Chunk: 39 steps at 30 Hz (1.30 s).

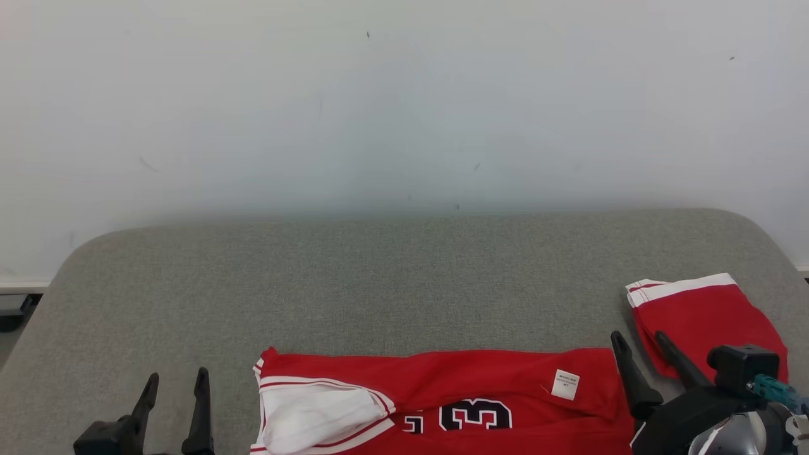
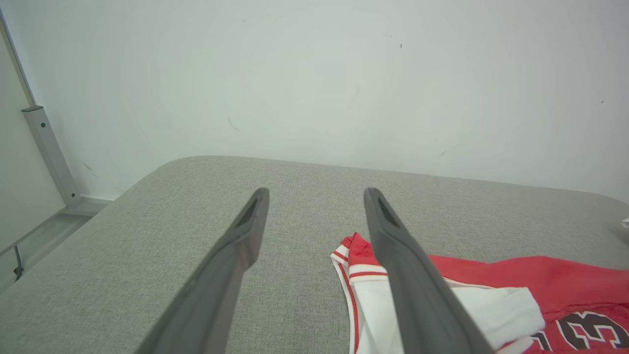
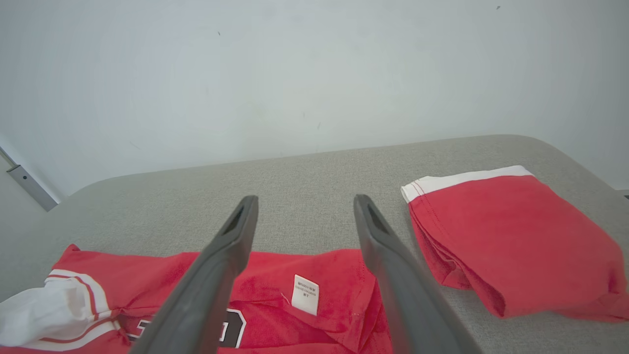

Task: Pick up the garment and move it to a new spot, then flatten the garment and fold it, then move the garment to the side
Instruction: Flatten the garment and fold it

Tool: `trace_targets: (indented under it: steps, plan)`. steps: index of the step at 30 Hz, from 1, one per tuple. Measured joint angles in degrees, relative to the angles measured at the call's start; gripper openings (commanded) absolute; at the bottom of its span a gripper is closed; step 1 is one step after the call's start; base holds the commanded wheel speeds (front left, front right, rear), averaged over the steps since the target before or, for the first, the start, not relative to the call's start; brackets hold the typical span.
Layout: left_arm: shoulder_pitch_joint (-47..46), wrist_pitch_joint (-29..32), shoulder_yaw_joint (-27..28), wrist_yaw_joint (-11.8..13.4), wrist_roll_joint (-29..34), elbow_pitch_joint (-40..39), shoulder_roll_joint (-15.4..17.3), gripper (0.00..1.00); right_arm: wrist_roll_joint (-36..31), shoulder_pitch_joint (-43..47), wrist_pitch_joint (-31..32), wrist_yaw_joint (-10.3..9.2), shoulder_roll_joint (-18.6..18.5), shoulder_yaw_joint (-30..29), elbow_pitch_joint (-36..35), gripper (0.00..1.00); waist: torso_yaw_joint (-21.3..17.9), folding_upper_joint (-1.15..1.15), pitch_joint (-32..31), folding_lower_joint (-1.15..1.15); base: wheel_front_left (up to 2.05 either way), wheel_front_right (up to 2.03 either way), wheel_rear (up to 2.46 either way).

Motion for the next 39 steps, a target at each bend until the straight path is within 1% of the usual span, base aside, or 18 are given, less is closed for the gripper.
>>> trace_targets:
  steps: [2,4,6,8,11,14,27,39]
  plan:
    - [0.0,0.0,0.1,0.0,0.1,-0.6,0.2,1.00,-0.1,0.1,-0.7,0.65,-0.1,0.3,0.1,1.00,-0.4,0.00,0.0,0.00,0.00,0.00,0.00]
    - [0.1,0.0,0.4,0.0,0.0,-1.3,0.2,1.00,-0.3,0.3,-2.0,0.59,0.3,-0.1,0.2,1.00,-0.7,0.00,0.1,0.01,0.00,0.00,0.00]
    - [0.5,0.0,0.8,0.0,-0.1,-1.7,0.3,1.00,-0.3,0.8,-3.3,0.33,1.0,-0.8,0.2,1.00,-1.1,0.00,0.1,0.01,0.00,0.00,0.00]
    - [1.5,0.6,1.3,0.0,-0.4,-1.9,0.5,1.00,-0.2,1.2,-4.6,-0.43,1.9,-1.7,0.4,1.00,-1.5,0.00,0.1,0.00,0.00,0.00,0.00]
    - [2.7,1.6,1.6,0.0,-1.3,-2.0,0.5,1.00,0.5,1.3,-6.3,-1.07,2.9,-2.7,0.5,1.00,-2.1,0.00,0.1,0.00,0.00,0.00,0.00]
    - [3.6,2.8,1.3,0.0,-1.5,-2.1,0.3,1.00,0.8,1.8,-7.6,-1.19,3.5,-2.9,0.7,1.00,-2.6,0.00,0.3,0.01,0.00,0.00,0.00]
    - [3.6,5.1,0.4,0.0,-1.4,-4.4,-0.1,1.00,0.8,2.3,-10.8,-1.15,3.8,-3.7,1.7,1.00,-2.7,0.00,1.2,0.01,0.00,0.00,0.00]
    - [3.3,6.7,-0.2,0.0,-0.7,-5.8,0.0,1.00,0.8,2.3,-11.3,-1.14,3.7,-4.0,2.5,1.00,-2.4,0.00,2.1,0.01,0.00,0.00,0.00]
